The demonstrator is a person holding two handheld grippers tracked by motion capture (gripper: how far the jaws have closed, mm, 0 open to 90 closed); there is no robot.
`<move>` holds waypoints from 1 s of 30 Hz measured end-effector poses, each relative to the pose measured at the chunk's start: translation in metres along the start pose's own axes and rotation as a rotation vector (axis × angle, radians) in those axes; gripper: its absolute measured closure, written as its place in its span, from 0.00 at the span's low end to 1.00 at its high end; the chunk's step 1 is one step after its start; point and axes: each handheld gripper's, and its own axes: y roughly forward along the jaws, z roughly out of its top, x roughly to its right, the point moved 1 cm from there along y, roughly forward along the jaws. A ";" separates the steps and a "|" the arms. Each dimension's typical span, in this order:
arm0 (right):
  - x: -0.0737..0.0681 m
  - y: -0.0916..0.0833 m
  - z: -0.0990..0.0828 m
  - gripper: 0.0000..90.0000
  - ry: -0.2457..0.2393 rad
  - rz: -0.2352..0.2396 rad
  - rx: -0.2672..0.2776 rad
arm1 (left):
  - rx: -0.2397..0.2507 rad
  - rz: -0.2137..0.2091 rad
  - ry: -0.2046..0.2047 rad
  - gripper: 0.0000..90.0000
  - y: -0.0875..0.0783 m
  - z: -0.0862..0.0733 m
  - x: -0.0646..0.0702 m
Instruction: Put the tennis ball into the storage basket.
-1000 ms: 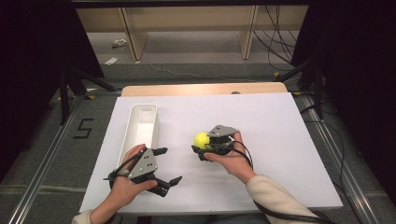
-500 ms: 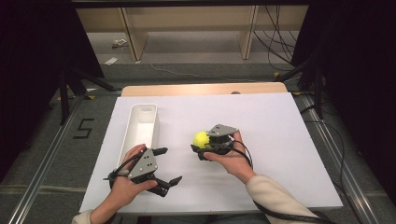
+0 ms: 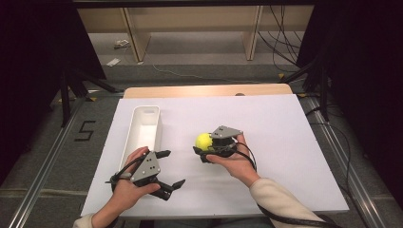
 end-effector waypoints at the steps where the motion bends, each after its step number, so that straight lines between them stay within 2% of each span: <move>1: 0.000 0.000 0.001 0.30 0.000 0.002 0.001 | 0.000 0.000 0.000 0.00 0.000 0.000 0.000; 30: -0.011 -0.003 0.014 0.30 -0.030 0.022 0.040 | -0.001 0.000 0.001 0.00 0.000 0.000 0.000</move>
